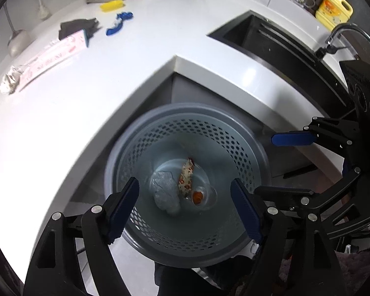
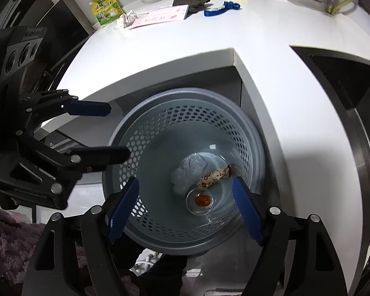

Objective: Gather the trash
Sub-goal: 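Move both grippers back over the counter toward the tissues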

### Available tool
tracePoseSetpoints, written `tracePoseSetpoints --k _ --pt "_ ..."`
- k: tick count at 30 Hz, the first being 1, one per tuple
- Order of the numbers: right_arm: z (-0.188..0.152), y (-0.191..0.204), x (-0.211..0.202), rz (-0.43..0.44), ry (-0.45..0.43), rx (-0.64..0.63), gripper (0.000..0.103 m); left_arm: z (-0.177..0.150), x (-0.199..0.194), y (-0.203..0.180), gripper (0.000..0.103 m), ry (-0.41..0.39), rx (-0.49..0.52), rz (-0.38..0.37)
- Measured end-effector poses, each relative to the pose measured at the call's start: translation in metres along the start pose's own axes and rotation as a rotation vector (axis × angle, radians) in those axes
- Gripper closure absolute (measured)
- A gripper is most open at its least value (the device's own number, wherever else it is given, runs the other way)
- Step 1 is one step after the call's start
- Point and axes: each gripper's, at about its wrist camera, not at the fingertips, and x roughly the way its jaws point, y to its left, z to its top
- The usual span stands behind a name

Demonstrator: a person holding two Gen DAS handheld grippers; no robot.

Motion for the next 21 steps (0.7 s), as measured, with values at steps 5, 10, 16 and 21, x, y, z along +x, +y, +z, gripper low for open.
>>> tracePoseSetpoints --k 5,10,16,21 --pt "0.009 0.000 -0.012 -0.012 -0.038 0.005 0.028 0.007 -0.019 0.010 0.028 -0.058 -0.005 0.029" --pt "0.025 -0.001 -0.025 -0.014 -0.104 0.026 0.028 0.017 -0.040 0.030 0.028 -0.129 -0.030 0.061" --pt "0.058 0.003 -0.035 -0.016 -0.165 0.042 0.028 0.034 -0.060 0.065 0.028 -0.198 -0.081 0.101" --pt "0.087 0.008 -0.032 -0.013 -0.193 0.060 0.028 0.048 -0.072 0.104 0.028 -0.240 -0.136 0.149"
